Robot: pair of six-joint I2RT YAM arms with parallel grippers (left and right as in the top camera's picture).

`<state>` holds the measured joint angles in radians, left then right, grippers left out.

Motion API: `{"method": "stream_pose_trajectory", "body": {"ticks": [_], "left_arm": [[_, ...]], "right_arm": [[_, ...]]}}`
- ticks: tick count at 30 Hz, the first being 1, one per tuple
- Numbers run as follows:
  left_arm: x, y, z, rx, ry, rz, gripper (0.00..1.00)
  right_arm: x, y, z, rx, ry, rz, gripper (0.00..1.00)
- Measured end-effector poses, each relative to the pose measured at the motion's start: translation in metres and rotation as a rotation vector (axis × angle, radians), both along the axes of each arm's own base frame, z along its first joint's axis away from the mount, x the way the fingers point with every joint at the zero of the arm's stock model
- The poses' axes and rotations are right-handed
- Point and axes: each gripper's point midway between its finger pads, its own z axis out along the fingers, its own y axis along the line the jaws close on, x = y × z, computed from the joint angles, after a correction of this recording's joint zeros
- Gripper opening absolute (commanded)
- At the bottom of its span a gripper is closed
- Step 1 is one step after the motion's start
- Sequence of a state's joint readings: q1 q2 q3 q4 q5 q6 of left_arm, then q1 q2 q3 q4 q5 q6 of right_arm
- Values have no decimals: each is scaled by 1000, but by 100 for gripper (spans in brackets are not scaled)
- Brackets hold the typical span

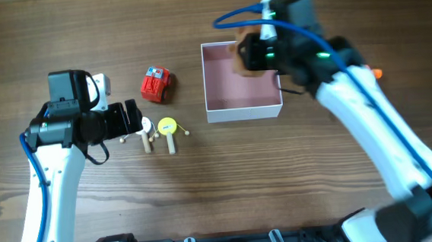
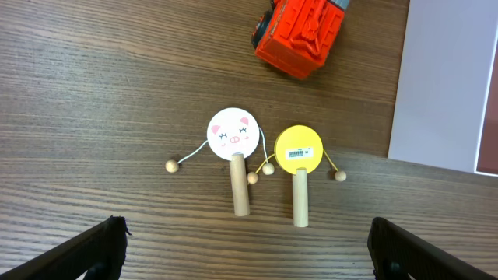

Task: Pack container
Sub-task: 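Lift the brown plush into the box and release it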

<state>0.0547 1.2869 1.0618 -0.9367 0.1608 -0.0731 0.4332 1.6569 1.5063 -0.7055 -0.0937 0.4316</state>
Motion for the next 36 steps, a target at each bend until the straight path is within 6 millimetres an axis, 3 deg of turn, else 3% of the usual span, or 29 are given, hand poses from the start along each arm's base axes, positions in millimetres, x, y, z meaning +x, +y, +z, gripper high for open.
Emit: {"method": "stream_pose_trajectory", "body": {"ticks": [4, 7, 9, 11, 15, 20, 25, 29, 31, 34, 36], "left_arm": [[0, 0, 0, 0, 0, 0, 100], [0, 0, 0, 0, 0, 0, 100], [0, 0, 0, 0, 0, 0, 100], [0, 0, 0, 0, 0, 0, 100], [0, 0, 0, 0, 0, 0, 100], [0, 0, 0, 0, 0, 0, 100], [0, 0, 0, 0, 0, 0, 100], [0, 0, 0, 0, 0, 0, 100], [0, 0, 0, 0, 1, 0, 100], [0, 0, 0, 0, 0, 0, 100], [0, 0, 0, 0, 0, 0, 100]], "right_arm": [[23, 17, -73, -35, 95, -6, 38], [28, 23, -120, -39, 177, -17, 41], [29, 30, -150, -21, 232, -15, 53], [29, 36, -169, 2, 266, -5, 66], [30, 43, -174, 19, 259, 34, 85], [31, 45, -170, -7, 225, 101, 85], [32, 42, -141, -25, 168, 145, 83], [35, 23, -79, -34, 58, 107, 86], [33, 1, -36, -37, -13, 59, 90], [26, -51, 28, -49, -117, -53, 98], [20, -90, 54, -70, -156, -143, 99]]}}
